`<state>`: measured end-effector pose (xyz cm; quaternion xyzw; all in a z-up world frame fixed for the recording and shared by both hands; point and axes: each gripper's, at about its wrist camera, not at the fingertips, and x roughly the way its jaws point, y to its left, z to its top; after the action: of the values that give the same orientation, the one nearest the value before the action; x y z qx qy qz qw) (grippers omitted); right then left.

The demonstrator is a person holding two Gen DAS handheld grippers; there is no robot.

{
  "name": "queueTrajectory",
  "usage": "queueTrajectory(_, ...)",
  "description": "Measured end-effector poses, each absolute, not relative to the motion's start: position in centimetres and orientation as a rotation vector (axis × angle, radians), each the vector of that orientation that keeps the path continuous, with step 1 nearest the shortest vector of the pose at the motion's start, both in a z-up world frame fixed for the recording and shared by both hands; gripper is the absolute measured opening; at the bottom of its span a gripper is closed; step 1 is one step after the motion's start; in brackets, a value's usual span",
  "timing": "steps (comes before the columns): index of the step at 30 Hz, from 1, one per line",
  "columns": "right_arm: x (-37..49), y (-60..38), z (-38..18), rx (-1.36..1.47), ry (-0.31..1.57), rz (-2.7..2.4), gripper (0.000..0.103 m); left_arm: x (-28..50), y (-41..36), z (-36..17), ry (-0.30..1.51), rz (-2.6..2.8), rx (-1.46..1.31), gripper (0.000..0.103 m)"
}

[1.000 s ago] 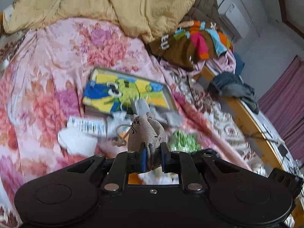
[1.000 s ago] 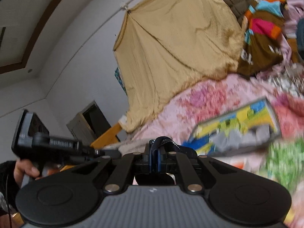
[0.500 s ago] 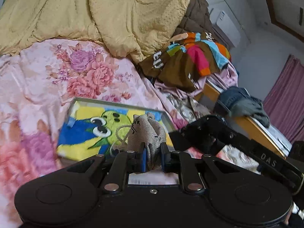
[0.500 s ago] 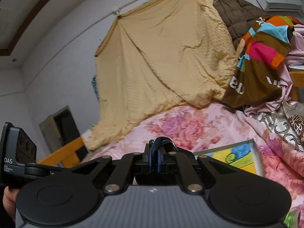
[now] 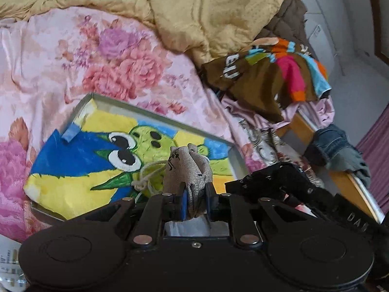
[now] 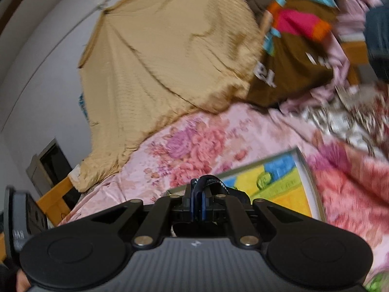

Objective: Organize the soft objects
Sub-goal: 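Lower both items into the tray and open both tools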

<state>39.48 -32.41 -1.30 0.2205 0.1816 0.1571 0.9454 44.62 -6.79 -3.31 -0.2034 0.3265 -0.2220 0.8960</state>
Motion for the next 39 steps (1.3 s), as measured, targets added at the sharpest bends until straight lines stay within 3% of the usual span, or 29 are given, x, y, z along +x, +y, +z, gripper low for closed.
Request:
queueTrajectory(12,41.9,-34.0,-4.6,0.561,0.582,0.207,0.007,46.1,-8.9,-6.0,0.772,-0.423,-0.335,0.016)
queueTrajectory(23,41.7,-33.6,-4.8,0.526,0.62,0.179,0.015,45.4,-9.3,-5.7,0.795,-0.397,-0.332,0.02)
queueTrajectory(25,41.4,-33.3,-4.5,0.503,0.617,0.171,0.023,45.3,-9.2,-5.2,0.795,-0.375,-0.329,0.02)
queueTrajectory(27,41.2,-33.2,-4.2,0.483,0.61,0.166,0.036,45.0,-9.2,-4.7,0.787,-0.363,-0.319,0.028)
queueTrajectory(37,38.5,-33.1,-0.8,0.417,0.562,0.172,0.067,42.0,-7.8,-0.6,0.735,-0.285,-0.3,0.044)
queueTrajectory(39,37.5,-32.9,0.3,0.391,0.538,0.171,0.072,41.1,-7.6,0.4,0.716,-0.282,-0.286,0.052)
